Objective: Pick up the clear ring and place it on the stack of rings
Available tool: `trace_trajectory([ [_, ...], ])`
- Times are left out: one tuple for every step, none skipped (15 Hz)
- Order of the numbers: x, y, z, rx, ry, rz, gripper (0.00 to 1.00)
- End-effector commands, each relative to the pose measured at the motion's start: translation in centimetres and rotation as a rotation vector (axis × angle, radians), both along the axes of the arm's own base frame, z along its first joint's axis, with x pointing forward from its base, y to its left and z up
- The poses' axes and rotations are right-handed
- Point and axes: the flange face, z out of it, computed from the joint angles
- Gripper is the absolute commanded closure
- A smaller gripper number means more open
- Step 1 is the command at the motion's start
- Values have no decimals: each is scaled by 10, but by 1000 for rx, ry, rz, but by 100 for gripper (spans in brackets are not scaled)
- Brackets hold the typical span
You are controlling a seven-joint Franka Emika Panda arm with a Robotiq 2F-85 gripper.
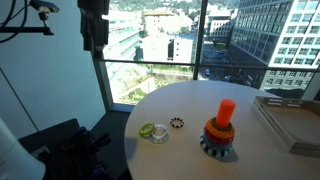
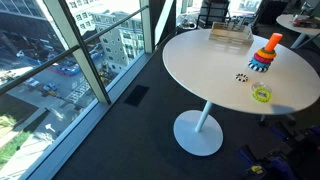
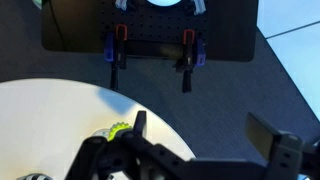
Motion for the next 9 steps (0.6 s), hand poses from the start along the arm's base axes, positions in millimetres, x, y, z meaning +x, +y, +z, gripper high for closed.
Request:
trace_trajectory([
  [0, 0, 1, 0, 0, 0, 0],
  [0, 0, 1, 0, 0, 0, 0],
  [0, 0, 1, 0, 0, 0, 0],
  [0, 0, 1, 0, -1, 0, 0],
  [0, 0, 1, 0, -1, 0, 0],
  [3, 2, 1, -9, -6, -10, 0],
  [5, 3, 2, -13, -7, -13, 0],
  [10, 4, 3, -24, -24, -18, 0],
  [14, 6, 4, -29, -34, -22, 0],
])
